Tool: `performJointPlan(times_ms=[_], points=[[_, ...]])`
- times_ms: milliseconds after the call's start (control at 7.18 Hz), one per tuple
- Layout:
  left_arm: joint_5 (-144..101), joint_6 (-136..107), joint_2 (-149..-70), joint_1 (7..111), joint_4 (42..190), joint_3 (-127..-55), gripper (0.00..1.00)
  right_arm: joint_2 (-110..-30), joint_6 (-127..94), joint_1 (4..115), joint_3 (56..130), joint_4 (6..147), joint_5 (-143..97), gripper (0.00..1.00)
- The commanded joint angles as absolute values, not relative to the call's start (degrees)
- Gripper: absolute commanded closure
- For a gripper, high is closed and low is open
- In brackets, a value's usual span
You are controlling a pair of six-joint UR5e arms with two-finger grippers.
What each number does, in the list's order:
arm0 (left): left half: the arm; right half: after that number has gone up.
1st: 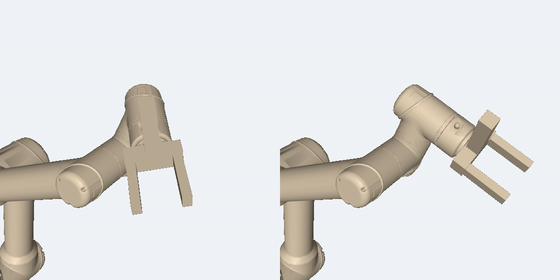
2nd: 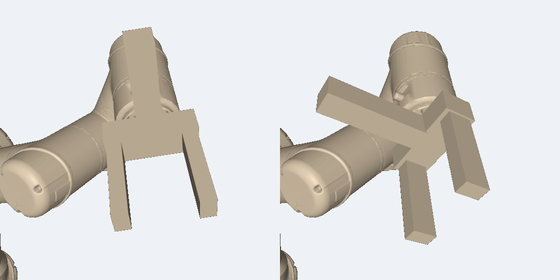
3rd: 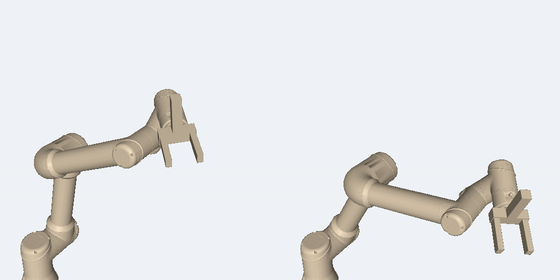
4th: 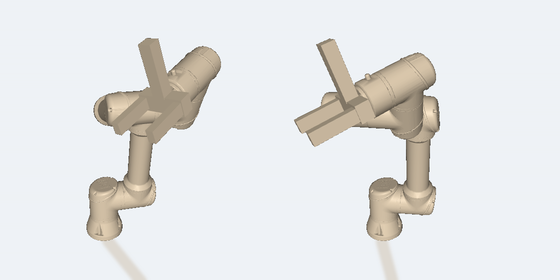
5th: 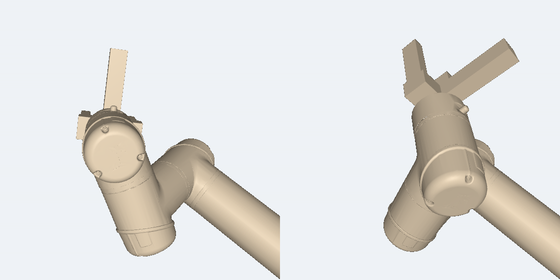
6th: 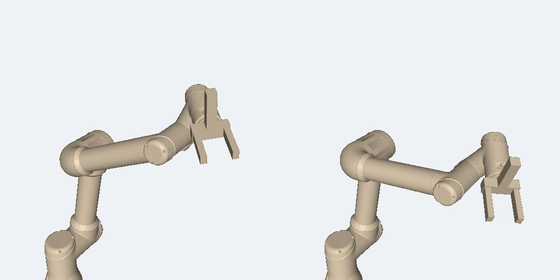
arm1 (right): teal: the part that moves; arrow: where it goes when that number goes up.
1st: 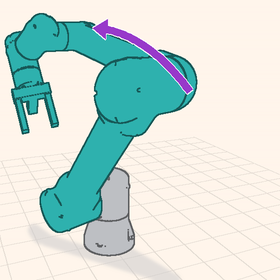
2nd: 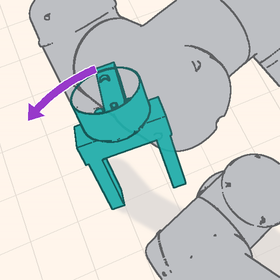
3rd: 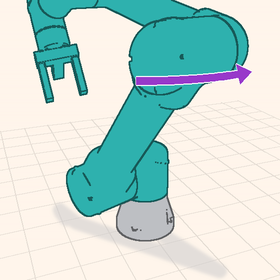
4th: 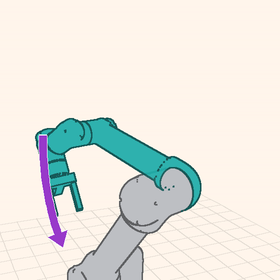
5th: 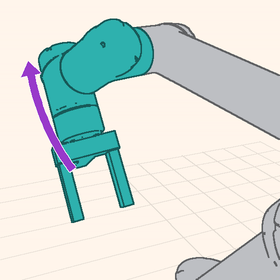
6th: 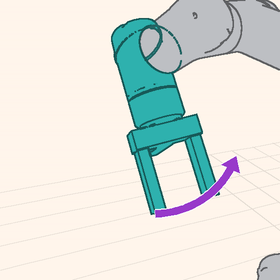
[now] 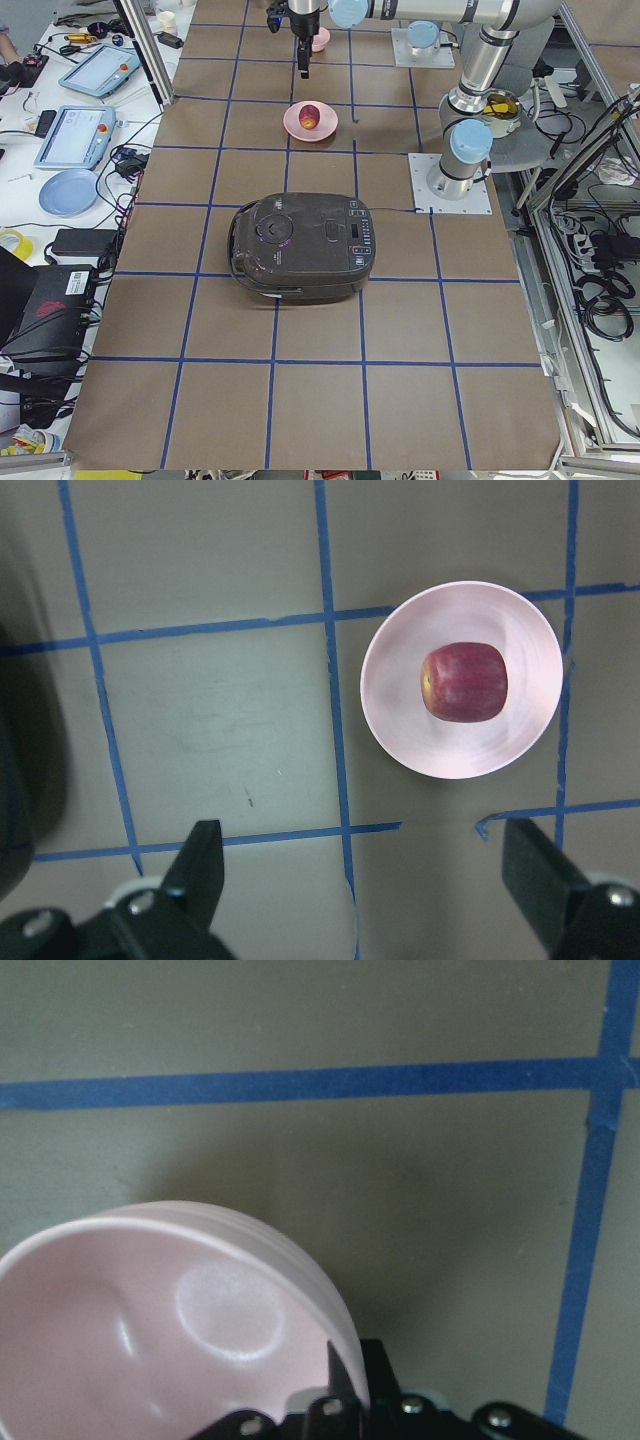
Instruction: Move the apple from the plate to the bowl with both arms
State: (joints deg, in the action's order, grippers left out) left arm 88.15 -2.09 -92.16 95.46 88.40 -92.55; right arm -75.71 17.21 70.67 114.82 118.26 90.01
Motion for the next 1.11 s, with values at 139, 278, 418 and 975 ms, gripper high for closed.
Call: performJointPlan(times_ms=[139,278,418,975], points=[[88.42,-10.72,-96.93,103.62,70.01,-107.44,0.0,-76.03,13.81,74.5,111.88,112.24,80.01,1.0],[88.33,-10.81,-98.86,103.71,65.78,-109.93,0.0,-76.11,7.36,78.79,112.32,112.5,78.24,1.0],[88.33,-10.46,-100.7,103.8,63.92,-110.21,0.0,-75.94,1.2,85.02,112.24,113.54,78.14,1.0],[88.86,-10.63,-107.21,103.89,54.25,-110.21,0.0,-75.23,-11.07,95.44,114.77,119.0,78.92,1.0]])
